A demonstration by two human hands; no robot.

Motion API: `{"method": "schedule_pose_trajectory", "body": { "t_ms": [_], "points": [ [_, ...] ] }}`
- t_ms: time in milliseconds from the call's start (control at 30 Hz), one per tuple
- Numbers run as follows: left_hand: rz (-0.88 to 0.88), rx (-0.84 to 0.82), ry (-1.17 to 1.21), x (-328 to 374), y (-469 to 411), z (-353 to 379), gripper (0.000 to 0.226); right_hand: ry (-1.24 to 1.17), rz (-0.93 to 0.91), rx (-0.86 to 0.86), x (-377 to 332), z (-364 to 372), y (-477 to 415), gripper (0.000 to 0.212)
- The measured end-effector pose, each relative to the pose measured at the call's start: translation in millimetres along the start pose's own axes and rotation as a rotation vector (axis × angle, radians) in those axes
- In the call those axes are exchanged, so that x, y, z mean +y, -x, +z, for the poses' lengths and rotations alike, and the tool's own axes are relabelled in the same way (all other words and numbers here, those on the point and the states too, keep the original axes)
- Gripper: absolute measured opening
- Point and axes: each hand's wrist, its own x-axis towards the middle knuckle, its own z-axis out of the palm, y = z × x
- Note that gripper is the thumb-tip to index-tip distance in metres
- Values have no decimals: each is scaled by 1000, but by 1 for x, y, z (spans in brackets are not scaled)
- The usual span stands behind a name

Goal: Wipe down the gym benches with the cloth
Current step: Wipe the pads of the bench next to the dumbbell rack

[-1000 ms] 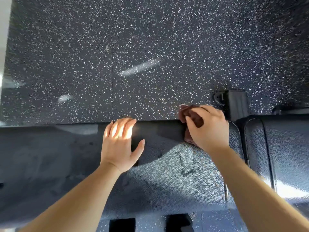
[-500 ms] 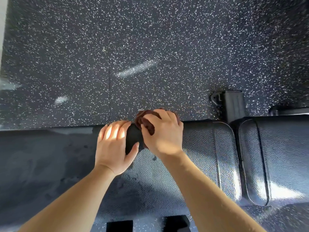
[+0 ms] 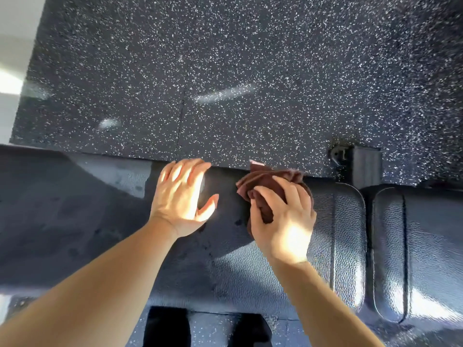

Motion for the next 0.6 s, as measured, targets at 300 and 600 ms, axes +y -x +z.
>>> {"method": "schedule_pose_trajectory", "body": {
  "t_ms": [300, 600],
  "points": [
    [22, 31, -39, -1, 1, 2, 60, -47, 76, 23, -19, 9, -10, 20],
    [68, 101, -37, -5, 1, 8, 58, -28, 26, 77, -21, 20, 65, 20]
  ]
}}
